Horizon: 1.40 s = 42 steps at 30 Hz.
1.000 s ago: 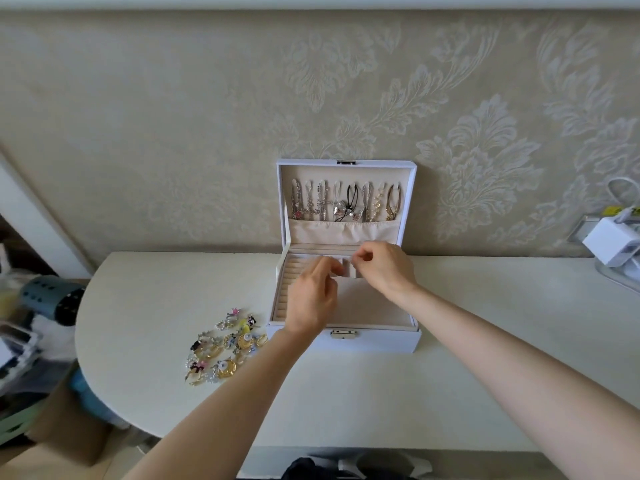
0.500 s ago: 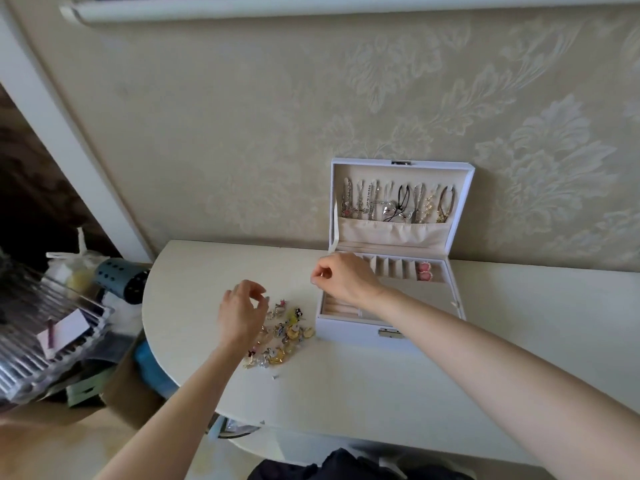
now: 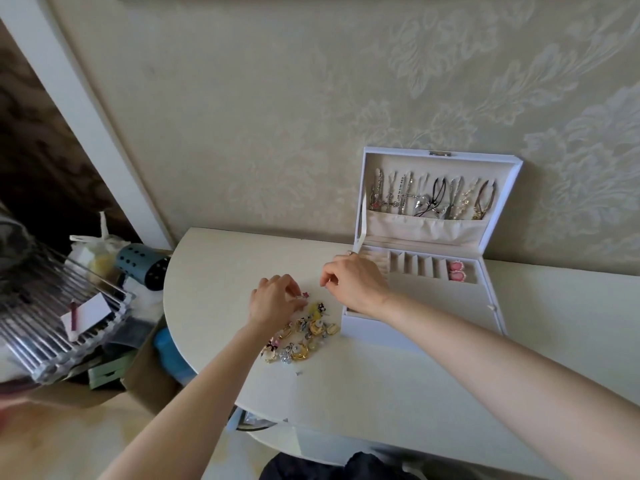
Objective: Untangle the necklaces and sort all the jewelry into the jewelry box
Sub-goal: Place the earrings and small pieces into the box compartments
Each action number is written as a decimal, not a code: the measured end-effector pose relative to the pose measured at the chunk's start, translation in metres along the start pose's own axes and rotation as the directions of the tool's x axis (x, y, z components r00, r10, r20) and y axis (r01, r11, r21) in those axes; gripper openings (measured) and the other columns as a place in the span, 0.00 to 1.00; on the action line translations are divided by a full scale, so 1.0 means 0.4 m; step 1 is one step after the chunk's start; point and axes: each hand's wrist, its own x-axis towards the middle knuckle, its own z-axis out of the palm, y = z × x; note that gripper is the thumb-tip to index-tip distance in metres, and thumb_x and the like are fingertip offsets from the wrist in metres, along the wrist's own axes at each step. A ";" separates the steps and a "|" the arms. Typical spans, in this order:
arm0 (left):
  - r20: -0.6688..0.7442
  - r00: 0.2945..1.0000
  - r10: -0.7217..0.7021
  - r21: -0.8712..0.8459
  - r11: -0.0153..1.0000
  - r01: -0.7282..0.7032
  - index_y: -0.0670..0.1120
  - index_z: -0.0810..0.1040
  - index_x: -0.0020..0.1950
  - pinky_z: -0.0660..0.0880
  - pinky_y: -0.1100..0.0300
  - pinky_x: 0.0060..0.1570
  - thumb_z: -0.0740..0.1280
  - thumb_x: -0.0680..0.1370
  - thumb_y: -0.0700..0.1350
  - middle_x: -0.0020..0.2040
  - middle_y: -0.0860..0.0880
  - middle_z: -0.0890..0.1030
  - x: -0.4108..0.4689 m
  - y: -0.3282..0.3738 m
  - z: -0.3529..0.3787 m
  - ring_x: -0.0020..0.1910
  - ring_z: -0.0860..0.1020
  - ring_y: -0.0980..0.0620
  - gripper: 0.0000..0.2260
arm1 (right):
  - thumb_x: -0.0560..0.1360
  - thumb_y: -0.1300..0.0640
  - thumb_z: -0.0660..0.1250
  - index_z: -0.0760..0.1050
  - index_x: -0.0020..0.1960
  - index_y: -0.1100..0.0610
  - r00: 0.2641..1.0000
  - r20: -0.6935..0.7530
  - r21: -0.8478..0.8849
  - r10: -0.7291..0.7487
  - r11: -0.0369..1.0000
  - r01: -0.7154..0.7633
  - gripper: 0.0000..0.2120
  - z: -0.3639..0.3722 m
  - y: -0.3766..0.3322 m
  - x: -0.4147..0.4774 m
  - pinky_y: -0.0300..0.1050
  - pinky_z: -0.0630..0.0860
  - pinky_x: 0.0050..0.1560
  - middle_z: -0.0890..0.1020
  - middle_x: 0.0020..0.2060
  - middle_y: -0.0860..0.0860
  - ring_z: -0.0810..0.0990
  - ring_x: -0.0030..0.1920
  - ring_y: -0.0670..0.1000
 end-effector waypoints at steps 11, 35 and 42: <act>-0.084 0.991 -0.106 -0.260 0.962 0.081 0.43 0.77 0.45 0.71 0.59 0.40 0.70 0.74 0.42 0.43 0.47 0.82 0.003 -0.042 -0.038 0.43 0.78 0.47 0.04 | 0.75 0.68 0.59 0.76 0.61 0.56 0.968 0.240 -0.050 -0.068 0.995 0.082 0.19 0.043 -0.031 0.058 0.46 0.71 0.53 0.77 0.57 0.53 0.75 0.57 0.55; -0.078 0.992 -0.097 -0.350 0.934 0.064 0.46 0.77 0.43 0.74 0.59 0.40 0.71 0.73 0.42 0.41 0.50 0.81 -0.047 -0.095 -0.030 0.39 0.78 0.51 0.04 | 0.74 0.66 0.62 0.80 0.51 0.51 0.964 0.258 0.125 -0.059 0.992 0.027 0.14 0.091 -0.077 0.068 0.42 0.69 0.49 0.73 0.44 0.47 0.74 0.52 0.50; -0.118 0.982 -0.146 -0.537 0.841 0.060 0.45 0.77 0.47 0.76 0.64 0.39 0.71 0.72 0.39 0.42 0.48 0.81 -0.077 -0.120 -0.022 0.42 0.80 0.52 0.06 | 0.74 0.55 0.67 0.80 0.53 0.50 0.961 0.251 0.176 -0.119 0.981 0.076 0.09 0.107 -0.123 0.050 0.47 0.68 0.55 0.76 0.48 0.50 0.71 0.55 0.51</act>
